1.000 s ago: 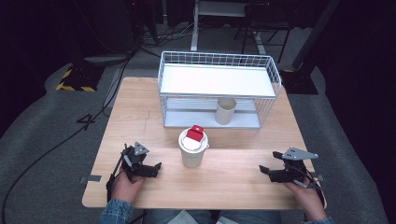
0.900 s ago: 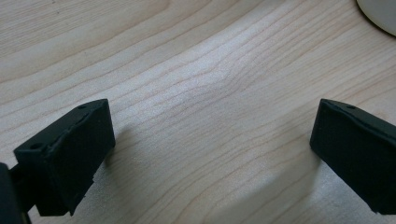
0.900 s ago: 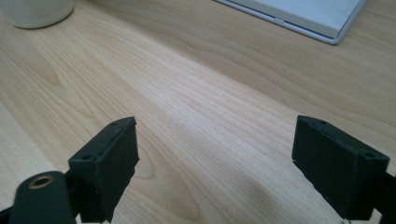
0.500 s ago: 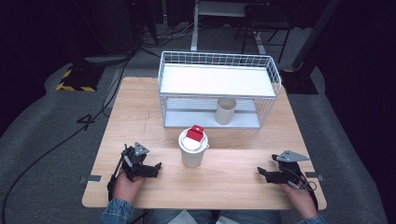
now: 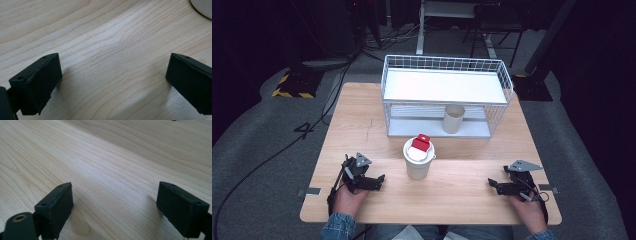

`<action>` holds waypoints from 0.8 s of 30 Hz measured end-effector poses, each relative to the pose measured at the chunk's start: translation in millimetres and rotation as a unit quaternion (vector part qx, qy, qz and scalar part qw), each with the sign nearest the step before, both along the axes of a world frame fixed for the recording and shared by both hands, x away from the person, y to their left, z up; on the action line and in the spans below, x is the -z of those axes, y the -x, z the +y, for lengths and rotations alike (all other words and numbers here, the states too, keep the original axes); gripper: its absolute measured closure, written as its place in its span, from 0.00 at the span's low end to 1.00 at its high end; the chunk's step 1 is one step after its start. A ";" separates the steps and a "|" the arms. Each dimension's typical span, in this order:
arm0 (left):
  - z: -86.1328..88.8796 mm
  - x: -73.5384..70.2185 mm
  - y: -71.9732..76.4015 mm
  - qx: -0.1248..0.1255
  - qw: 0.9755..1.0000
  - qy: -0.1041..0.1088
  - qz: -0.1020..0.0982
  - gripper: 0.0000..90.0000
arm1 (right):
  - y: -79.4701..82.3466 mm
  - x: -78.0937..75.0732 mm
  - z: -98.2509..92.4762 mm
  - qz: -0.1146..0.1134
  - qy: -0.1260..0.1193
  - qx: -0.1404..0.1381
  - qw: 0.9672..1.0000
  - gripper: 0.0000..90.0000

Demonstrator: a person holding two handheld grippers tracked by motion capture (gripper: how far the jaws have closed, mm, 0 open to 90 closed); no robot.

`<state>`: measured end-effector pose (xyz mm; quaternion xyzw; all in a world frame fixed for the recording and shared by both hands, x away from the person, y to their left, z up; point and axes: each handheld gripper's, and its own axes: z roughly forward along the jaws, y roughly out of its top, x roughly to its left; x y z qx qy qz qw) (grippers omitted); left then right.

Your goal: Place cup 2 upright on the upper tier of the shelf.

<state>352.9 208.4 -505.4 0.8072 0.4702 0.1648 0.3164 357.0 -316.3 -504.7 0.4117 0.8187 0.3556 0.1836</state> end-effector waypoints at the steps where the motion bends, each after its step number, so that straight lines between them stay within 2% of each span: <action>1: 1.0 -0.4 -0.2 0.001 1.000 0.003 0.002 0.01 | 0.0 0.0 0.0 0.000 0.000 0.000 1.000 0.16; 6: 2.8 -1.3 -0.4 0.002 1.000 0.015 0.003 0.01 | -0.1 0.0 0.2 0.000 0.001 0.002 1.000 0.15; 11: 4.1 -4.3 1.6 0.004 1.000 0.016 -0.003 0.01 | -0.3 0.1 0.3 0.001 0.002 0.003 1.000 0.14; 19: 4.8 -10.6 4.3 0.004 0.999 0.030 -0.019 0.02 | -0.3 0.1 1.1 0.001 0.001 0.007 1.000 0.14; 21: 4.7 -15.2 7.2 0.008 0.999 0.039 -0.031 0.02 | -0.5 0.1 1.3 0.001 0.001 0.008 1.000 0.14; 24: 4.1 -18.4 8.9 0.012 0.998 0.045 -0.038 0.02 | -0.7 0.2 1.8 0.002 0.001 0.010 1.000 0.14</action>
